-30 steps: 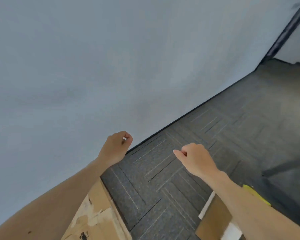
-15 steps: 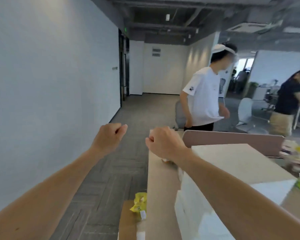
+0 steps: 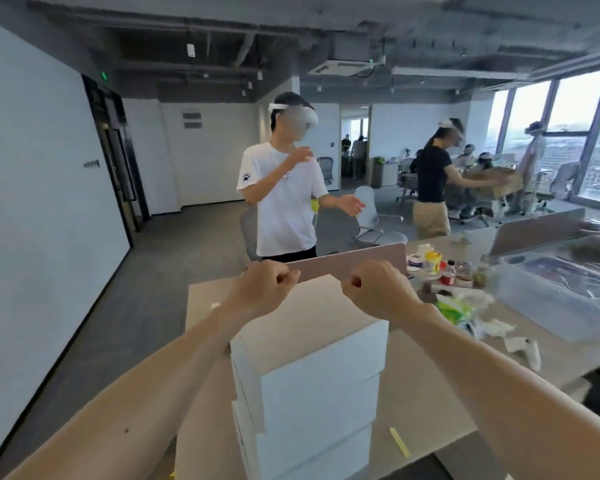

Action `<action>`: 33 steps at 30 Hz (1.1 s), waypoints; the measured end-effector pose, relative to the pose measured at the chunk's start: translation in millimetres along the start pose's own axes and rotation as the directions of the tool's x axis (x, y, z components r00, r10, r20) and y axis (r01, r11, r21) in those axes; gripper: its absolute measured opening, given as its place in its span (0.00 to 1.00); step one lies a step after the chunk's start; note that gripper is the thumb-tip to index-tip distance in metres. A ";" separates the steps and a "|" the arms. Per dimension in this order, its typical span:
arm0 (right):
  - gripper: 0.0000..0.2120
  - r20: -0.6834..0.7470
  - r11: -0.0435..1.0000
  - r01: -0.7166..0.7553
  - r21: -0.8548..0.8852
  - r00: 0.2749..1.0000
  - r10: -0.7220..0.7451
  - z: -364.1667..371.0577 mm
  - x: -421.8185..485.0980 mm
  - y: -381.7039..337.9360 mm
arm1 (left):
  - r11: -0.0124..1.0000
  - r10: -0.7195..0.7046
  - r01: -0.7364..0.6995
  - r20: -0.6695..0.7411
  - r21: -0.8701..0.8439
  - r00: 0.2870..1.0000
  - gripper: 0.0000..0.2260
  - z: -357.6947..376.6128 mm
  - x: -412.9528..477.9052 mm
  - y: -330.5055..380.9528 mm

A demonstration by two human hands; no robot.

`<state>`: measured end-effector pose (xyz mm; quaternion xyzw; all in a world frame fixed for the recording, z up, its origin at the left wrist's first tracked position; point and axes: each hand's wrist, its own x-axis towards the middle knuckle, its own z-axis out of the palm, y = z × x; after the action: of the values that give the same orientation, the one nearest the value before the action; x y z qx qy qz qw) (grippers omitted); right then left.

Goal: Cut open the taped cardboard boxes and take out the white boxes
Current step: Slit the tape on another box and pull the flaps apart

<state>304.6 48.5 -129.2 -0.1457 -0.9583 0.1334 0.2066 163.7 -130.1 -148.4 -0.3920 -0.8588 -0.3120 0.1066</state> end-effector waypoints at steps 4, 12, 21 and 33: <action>0.19 0.009 0.999 -0.036 -0.012 0.999 0.037 10.6 29.9 38.0 | 0.998 0.029 -0.035 0.106 0.054 0.994 0.21 34.5 48.8 2.2; 0.14 0.098 0.990 -0.140 -0.017 0.985 0.141 53.3 115.6 108.0 | 0.995 0.045 -0.066 0.237 0.077 0.970 0.17 102.2 155.6 -19.8; 0.13 0.188 0.985 -0.175 0.007 0.967 0.171 115.3 175.1 176.5 | 0.974 0.017 -0.108 0.414 0.197 0.910 0.12 158.0 227.9 -55.9; 0.12 0.627 0.997 -0.032 0.064 0.779 -0.015 219.1 270.4 265.2 | 0.890 -0.455 0.365 0.513 0.272 0.728 0.12 191.1 276.4 -118.2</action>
<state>33.0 340.6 -309.0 -0.0901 -0.9664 0.2091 -0.1197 -97.1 97.2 -233.2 -0.2571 -0.9376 -0.1313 -0.1938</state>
